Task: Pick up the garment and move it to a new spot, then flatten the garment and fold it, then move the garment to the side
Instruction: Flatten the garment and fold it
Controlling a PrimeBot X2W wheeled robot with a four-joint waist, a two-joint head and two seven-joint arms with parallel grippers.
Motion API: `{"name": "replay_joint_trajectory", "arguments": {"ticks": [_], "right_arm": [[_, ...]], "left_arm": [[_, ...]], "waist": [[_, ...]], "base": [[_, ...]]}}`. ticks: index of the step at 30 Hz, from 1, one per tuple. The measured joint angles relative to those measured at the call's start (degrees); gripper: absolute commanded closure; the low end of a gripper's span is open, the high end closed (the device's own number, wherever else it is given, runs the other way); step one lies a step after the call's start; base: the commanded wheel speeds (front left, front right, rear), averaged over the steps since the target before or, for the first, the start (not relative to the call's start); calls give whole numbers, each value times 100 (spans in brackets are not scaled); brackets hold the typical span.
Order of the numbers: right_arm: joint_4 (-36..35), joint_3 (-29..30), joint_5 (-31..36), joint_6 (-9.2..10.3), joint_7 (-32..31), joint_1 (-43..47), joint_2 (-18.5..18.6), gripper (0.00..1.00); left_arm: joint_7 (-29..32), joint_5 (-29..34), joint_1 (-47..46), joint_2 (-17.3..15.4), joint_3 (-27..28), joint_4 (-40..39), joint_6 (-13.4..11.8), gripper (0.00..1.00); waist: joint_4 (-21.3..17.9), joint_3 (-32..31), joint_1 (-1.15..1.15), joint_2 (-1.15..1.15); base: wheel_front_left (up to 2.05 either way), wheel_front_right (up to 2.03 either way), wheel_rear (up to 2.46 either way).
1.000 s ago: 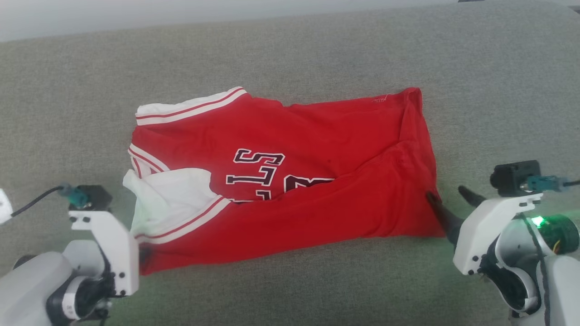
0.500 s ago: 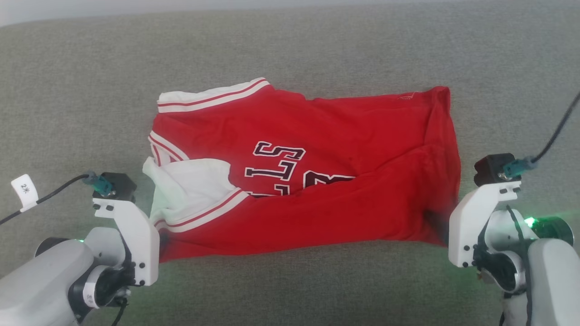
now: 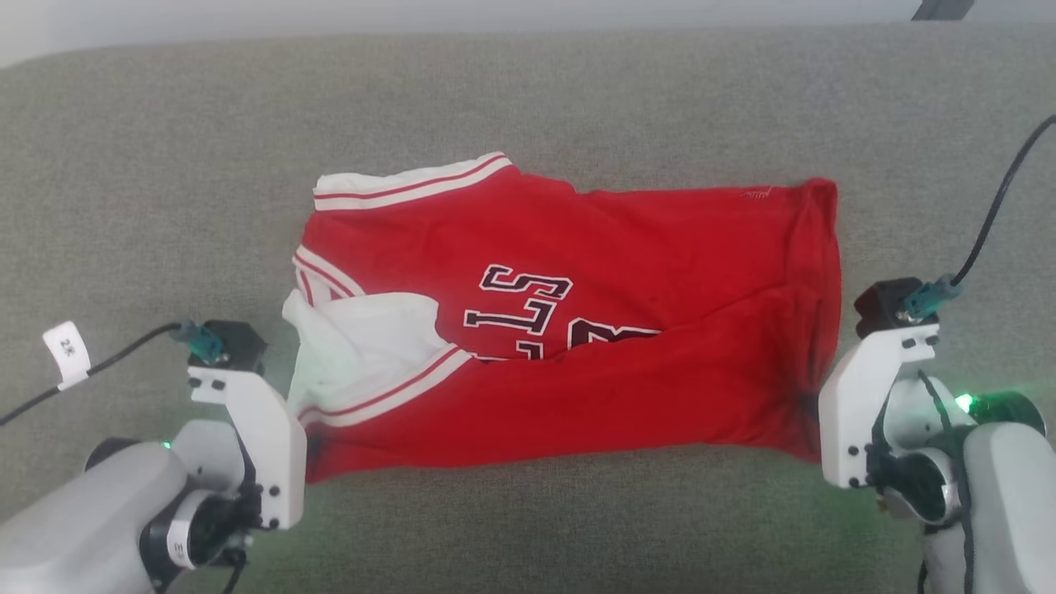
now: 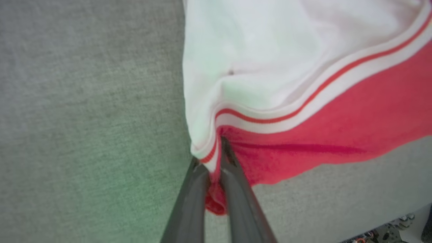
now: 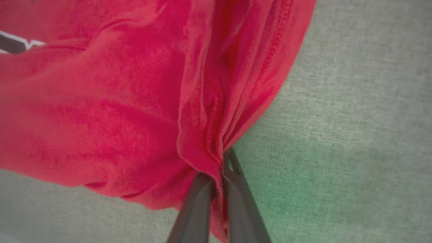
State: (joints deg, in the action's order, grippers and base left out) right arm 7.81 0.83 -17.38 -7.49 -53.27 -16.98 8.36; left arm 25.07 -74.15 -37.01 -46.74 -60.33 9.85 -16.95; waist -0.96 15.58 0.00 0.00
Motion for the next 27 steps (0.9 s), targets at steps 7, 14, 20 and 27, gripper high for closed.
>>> {"name": "replay_joint_trajectory", "arguments": {"ticks": [7,14,20,27], "right_arm": [[-363,-297,-453,-1,-553,358,508,100],[-915,-307,-858,-1,-1029,820,1016,100],[-1157,-257,-996,-1,-1183,1141,1129,100],[-794,-342,-817,-1,-875,1113,1049,95]], "left_arm": [[364,-99,321,-366,-157,-738,-392,100],[472,-224,664,-773,-177,-1572,-914,100],[398,-404,964,-848,-177,-1853,-1070,100],[277,-434,1001,-470,-219,-1307,-905,27]], "waist": [[30,-245,0,0],[74,-361,0,0],[55,-352,0,0],[8,-317,0,0]], "base": [[0,0,0],[0,0,0],[0,0,0],[0,0,0]]}}
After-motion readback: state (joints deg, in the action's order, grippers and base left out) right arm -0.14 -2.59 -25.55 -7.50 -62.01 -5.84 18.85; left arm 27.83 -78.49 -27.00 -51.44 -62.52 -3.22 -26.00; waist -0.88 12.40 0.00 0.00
